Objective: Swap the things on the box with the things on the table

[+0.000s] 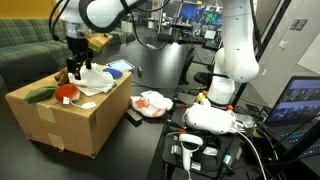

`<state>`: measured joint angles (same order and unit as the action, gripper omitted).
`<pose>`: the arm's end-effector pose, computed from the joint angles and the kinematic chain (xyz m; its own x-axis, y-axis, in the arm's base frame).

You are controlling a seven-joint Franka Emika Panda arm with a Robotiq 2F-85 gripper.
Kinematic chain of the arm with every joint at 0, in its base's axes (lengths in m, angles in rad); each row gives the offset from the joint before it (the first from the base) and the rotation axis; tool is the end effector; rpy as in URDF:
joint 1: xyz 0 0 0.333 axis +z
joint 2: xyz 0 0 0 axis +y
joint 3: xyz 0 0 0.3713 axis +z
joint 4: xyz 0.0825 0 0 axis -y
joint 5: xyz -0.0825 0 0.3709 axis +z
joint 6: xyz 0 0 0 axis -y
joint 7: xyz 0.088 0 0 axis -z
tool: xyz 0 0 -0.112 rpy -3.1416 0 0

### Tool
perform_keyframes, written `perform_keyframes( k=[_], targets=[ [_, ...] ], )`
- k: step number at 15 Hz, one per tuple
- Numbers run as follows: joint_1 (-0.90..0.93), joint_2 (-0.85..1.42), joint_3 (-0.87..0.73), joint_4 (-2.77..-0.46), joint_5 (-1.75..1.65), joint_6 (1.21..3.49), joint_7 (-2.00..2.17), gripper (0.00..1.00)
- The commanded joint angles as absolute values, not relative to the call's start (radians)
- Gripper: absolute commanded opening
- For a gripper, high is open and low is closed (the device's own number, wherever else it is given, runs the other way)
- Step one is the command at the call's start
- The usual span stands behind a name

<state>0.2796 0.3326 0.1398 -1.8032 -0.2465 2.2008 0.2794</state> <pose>0.6030 0.2485 0.4245 0.9570 0.2718 0.1018 0.2567 -0.9564 0.1395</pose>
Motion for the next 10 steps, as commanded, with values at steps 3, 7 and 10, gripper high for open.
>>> perform_keyframes(
  k=[3,7,10],
  targets=[
    [0.318,0.477,0.133,-1.619,-0.24,2.13,0.277,1.0],
    [0.328,0.52,0.13,-1.551,-0.231,2.096,0.268,1.0],
    [0.334,0.533,0.121,-1.521,-0.238,2.076,0.28,1.0]
  ],
)
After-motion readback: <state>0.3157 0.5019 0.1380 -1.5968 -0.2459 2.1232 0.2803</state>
